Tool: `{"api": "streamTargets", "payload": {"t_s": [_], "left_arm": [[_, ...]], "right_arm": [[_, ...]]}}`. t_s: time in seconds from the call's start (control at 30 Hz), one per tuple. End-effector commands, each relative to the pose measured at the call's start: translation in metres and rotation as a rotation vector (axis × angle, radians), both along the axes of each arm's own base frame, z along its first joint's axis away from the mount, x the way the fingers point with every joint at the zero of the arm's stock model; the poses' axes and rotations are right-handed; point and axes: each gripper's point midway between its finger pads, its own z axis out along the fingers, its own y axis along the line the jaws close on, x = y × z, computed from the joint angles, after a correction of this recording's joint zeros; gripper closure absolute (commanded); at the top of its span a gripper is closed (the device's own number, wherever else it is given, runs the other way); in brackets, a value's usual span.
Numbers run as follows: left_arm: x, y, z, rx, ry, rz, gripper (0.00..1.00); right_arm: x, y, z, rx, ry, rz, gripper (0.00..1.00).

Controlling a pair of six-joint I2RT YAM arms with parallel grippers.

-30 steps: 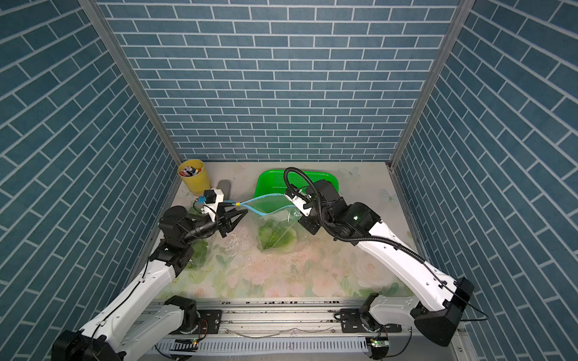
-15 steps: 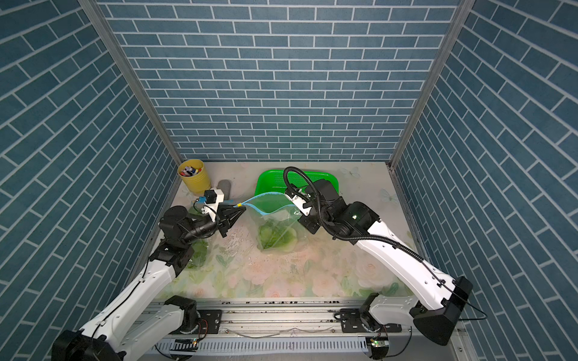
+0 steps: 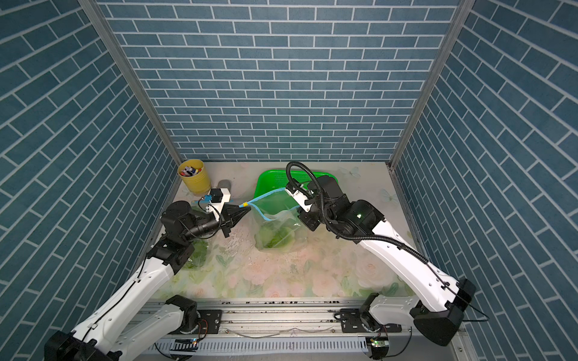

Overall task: Put the chinese cabbages into a zipper bag and zip it
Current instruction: Adjust the zipper food storage bag at the center of the board, then zip the zipper on the zipper food storage bag.

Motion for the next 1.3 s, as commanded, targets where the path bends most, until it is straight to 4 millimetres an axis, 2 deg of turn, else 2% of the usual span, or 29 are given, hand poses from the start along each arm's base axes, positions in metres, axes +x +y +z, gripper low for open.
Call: {"api": "streamTargets", "payload": {"t_s": [0.0, 0.2, 0.4, 0.57, 0.73, 0.97, 1.27], "left_arm": [[-0.007, -0.007, 0.014, 0.033, -0.032, -0.045, 1.0], [-0.016, -0.017, 0.021, 0.101, -0.006, -0.097, 1.0], [-0.028, -0.023, 0.026, 0.156, 0.004, -0.133, 1.0], [-0.035, -0.023, 0.029, 0.182, 0.008, -0.145, 1.0], [-0.038, -0.023, 0.032, 0.187, 0.0, -0.154, 1.0], [-0.041, -0.023, 0.036, 0.194, -0.012, -0.168, 1.0], [-0.042, -0.023, 0.04, 0.197, -0.025, -0.167, 1.0]], "right_arm": [[-0.016, 0.009, 0.037, 0.109, 0.002, 0.075, 0.66], [-0.03, 0.037, 0.063, 0.196, 0.035, 0.229, 0.63], [-0.04, 0.069, 0.073, 0.247, 0.096, 0.384, 0.62], [-0.053, 0.091, 0.074, 0.264, 0.165, 0.501, 0.62], [-0.06, 0.104, 0.071, 0.274, 0.188, 0.57, 0.61], [-0.065, 0.119, 0.066, 0.282, 0.232, 0.629, 0.62], [-0.063, 0.128, 0.058, 0.262, 0.255, 0.656, 0.66]]}}
